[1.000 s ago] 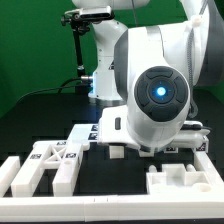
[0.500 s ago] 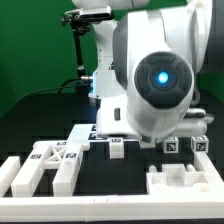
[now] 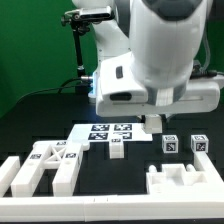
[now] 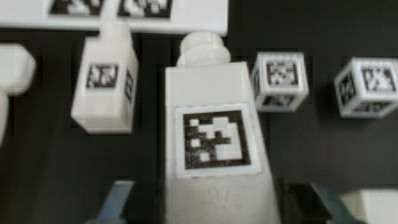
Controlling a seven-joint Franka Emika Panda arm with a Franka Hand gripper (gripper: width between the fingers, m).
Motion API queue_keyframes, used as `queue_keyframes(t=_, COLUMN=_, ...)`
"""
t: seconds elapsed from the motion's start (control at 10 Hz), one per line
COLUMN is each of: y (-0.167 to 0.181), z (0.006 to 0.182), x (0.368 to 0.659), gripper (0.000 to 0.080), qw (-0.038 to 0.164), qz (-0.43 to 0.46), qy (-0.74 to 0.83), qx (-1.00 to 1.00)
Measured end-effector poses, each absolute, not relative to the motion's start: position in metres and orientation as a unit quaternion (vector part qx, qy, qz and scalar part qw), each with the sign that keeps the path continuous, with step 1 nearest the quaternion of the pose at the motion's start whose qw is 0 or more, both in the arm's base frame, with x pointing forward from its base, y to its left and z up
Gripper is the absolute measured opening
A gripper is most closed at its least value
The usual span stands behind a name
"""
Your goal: Assemble chair
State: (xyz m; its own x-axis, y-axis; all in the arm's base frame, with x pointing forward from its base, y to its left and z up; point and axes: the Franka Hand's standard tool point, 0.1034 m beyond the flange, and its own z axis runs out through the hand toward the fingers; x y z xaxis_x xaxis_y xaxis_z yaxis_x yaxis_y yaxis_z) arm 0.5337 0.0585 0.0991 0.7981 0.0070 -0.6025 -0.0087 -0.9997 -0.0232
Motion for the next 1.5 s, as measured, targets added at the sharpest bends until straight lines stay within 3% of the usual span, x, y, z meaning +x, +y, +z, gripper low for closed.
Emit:
queue_keyframes(t=0.2, y=0.062, z=0.101, x=0.545, gripper=0.0285, qw=0.015, qz=0.242, qy=0.0, qx=-0.97)
queue_keyframes(t=0.3, y=0.074, z=0.112, x=0.553, gripper=0.0285, qw=0.018, qz=0.224, qy=-0.004, qx=-0.974)
queue_keyframes(t=0.5, y=0.094, z=0.145, x=0.605, gripper=0.0285, qw=0.033, qz=0.11, qy=-0.019, qx=-0.993)
queue_keyframes(t=0.7, y=0.09, z=0.135, x=0.596, gripper=0.0285, qw=0.033, qz=0.043, qy=-0.014, qx=-0.998)
queue_keyframes(t=1.3, y=0.111, z=0.135, x=0.639, gripper=0.0285, qw=0.048, qz=-0.218, qy=-0.018, qx=-0.975)
queue_keyframes(t=1.5, y=0.111, z=0.13, x=0.634, gripper=0.0285, qw=0.048, qz=-0.259, qy=-0.018, qx=-0.965)
